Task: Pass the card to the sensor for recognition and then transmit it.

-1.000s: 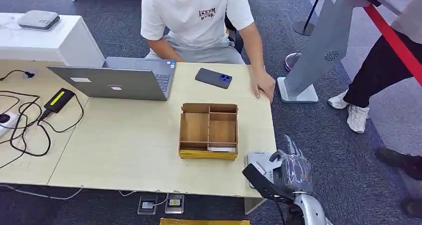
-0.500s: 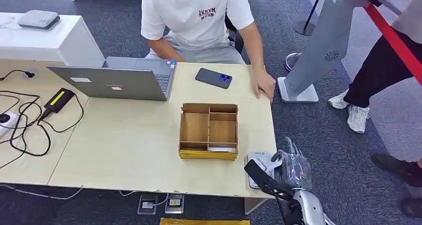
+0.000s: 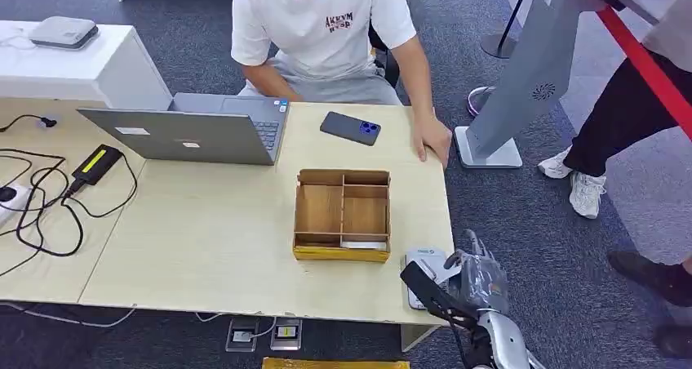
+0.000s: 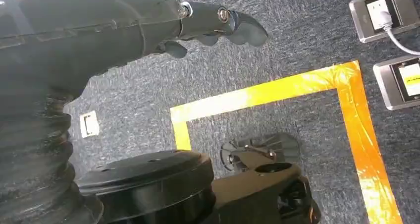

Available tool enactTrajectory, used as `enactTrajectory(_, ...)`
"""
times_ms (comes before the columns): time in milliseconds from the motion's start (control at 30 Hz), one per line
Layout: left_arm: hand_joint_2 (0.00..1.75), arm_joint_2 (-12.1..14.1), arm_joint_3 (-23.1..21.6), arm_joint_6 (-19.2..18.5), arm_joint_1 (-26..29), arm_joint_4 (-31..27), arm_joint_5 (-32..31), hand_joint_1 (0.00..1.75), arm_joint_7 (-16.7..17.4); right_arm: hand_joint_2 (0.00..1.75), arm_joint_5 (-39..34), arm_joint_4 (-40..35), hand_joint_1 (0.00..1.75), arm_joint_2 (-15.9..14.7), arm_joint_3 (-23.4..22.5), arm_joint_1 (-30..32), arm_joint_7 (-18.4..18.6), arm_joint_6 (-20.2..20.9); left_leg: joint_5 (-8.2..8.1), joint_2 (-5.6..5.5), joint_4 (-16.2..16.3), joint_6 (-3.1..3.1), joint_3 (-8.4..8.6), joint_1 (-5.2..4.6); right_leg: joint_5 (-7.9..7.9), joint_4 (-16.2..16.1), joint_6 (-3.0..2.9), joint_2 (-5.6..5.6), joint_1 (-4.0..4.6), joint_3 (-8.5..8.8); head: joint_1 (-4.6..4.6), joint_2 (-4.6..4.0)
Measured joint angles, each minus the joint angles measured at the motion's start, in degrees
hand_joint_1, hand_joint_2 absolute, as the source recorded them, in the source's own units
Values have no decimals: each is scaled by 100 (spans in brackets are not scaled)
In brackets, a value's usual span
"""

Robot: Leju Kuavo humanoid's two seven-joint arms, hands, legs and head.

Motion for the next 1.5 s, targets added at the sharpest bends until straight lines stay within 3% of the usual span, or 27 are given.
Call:
enactTrajectory(733, 175, 81, 0, 0, 46, -219, -173, 0, 151, 175, -144, 144, 175, 133, 37, -67, -15, -33, 0, 2, 0, 0, 6, 0, 0, 0, 0, 3, 0, 4, 0, 0)
enactTrajectory(1100, 175, 101, 0, 0, 60, -232, -345, 0, 151, 175, 701, -98, 175, -30, -170, -379, 162, -359, 1, 6, 1, 0, 7, -2, 3, 0, 3, 17, -2, 3, 0, 0)
enactTrajectory(1333, 175, 101, 0, 0, 50, -232, -330, 0, 127, 175, 1073, -638, 175, -273, -488, -838, 164, -28, 1, 17, 1, 0, 10, -2, 7, 0, 8, 30, -2, 2, 0, 0)
enactTrajectory(1500, 175, 105, -2, 2, 17, -232, -267, 0, 136, 175, 1053, -938, 175, -319, -522, -1474, 107, 733, 2, 27, 1, 1, 10, -1, 12, 1, 5, 40, -2, 1, -2, 0)
